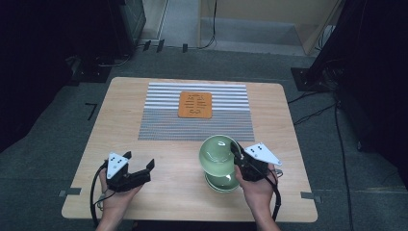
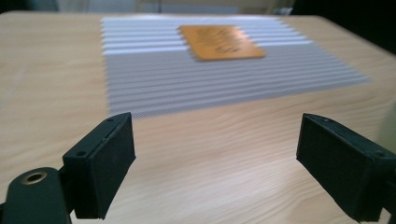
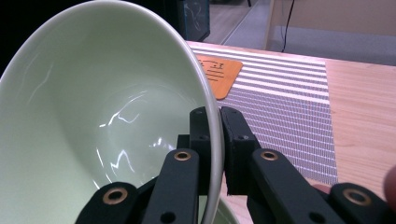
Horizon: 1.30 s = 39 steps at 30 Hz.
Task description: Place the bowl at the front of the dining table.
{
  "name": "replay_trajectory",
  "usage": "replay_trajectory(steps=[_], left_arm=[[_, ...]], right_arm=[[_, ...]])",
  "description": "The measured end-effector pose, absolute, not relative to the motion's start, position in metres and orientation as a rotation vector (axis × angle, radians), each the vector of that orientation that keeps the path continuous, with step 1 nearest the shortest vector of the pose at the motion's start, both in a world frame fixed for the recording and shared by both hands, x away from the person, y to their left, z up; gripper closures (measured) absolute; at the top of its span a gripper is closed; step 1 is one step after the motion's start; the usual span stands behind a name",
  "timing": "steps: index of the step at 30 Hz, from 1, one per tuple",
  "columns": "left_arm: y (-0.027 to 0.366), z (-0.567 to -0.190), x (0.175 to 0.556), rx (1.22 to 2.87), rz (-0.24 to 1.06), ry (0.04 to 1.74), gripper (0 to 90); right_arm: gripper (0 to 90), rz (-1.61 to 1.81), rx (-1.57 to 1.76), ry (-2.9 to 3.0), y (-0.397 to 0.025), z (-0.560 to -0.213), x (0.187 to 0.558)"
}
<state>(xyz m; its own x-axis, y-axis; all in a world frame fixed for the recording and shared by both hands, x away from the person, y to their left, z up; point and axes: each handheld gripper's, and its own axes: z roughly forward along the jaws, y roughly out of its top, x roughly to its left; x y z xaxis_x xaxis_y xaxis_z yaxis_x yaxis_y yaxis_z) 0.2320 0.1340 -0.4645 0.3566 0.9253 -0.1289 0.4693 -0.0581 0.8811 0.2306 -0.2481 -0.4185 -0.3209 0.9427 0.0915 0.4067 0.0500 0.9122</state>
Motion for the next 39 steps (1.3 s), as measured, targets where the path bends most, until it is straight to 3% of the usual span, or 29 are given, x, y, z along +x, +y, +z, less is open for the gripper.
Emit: replay_trajectory(steps=[12,25,39], left_arm=[[0.181,-0.507,0.243,1.787,0.637,1.446,10.0],[0.18,-0.519,0.249,1.902,0.671,1.503,9.6],[0.179,-0.519,0.25,1.895,0.655,1.514,9.2]], right_arm=[[85.0,1.247,1.344,1.795,-0.233,-0.405,0.262],[85.0,1.213,1.373,1.808,-0.221,-0.406,0.301],[85.0,1.195,1.434,1.815,-0.202,-0.404,0.346]])
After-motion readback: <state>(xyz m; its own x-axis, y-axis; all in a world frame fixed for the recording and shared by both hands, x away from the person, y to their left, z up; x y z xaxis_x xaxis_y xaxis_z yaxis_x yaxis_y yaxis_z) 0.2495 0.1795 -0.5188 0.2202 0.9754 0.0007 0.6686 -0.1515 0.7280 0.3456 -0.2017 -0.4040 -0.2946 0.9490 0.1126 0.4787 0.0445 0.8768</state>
